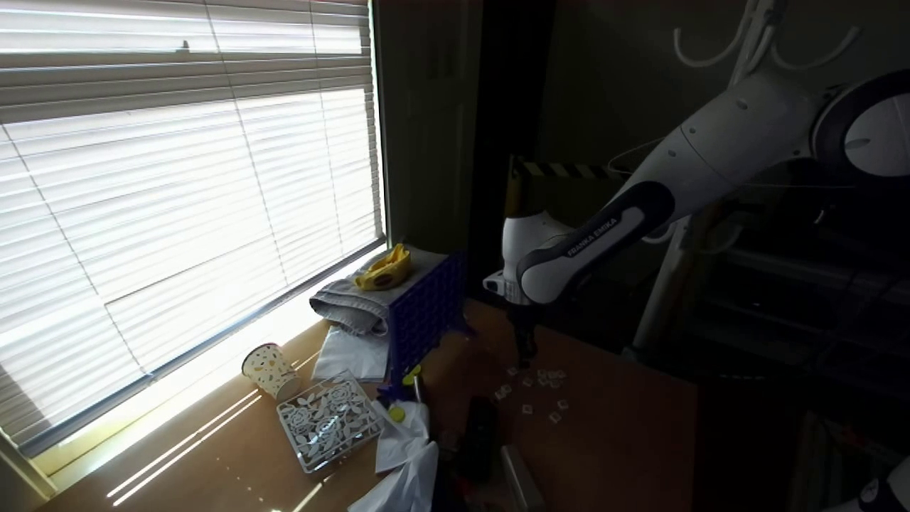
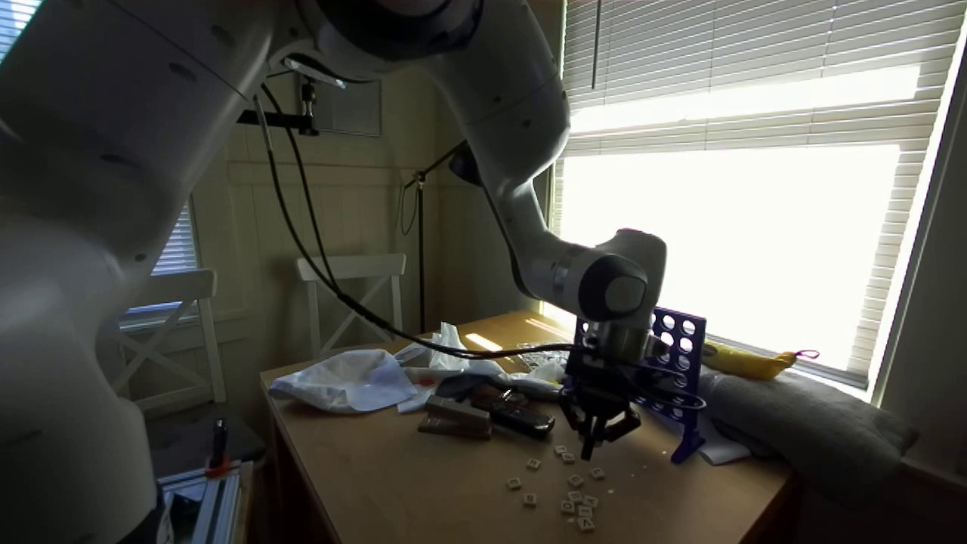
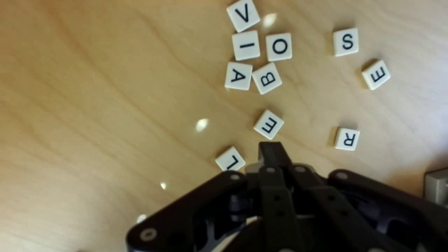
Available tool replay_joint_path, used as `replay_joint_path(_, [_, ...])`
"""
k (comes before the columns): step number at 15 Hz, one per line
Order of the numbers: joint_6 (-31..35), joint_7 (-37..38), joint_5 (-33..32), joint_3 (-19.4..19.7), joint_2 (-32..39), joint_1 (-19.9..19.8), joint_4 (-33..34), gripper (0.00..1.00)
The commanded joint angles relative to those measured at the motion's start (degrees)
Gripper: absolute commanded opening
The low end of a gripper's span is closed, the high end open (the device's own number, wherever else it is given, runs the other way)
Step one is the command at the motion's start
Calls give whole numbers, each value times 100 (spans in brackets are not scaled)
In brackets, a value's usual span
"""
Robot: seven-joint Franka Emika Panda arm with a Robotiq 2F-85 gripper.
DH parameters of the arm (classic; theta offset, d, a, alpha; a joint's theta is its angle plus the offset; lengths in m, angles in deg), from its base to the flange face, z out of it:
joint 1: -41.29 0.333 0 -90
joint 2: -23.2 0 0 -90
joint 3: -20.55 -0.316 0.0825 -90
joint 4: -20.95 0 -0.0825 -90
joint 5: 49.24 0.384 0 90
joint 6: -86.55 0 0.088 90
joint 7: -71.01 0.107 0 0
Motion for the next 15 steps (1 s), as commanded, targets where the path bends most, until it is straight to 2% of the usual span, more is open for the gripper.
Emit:
replay_joint_path(1, [704,522,466,-46,-376,-215,-678,0])
replay_joint_path(5, [1197,1019,830,-73,-474,-402,-1069,0])
replay_joint_path(9, [1541,1324,854,-32,-460,-513,-1296,0])
replay_joint_path(15, [1701,1482,837,-58,-411,-668,-1417,0])
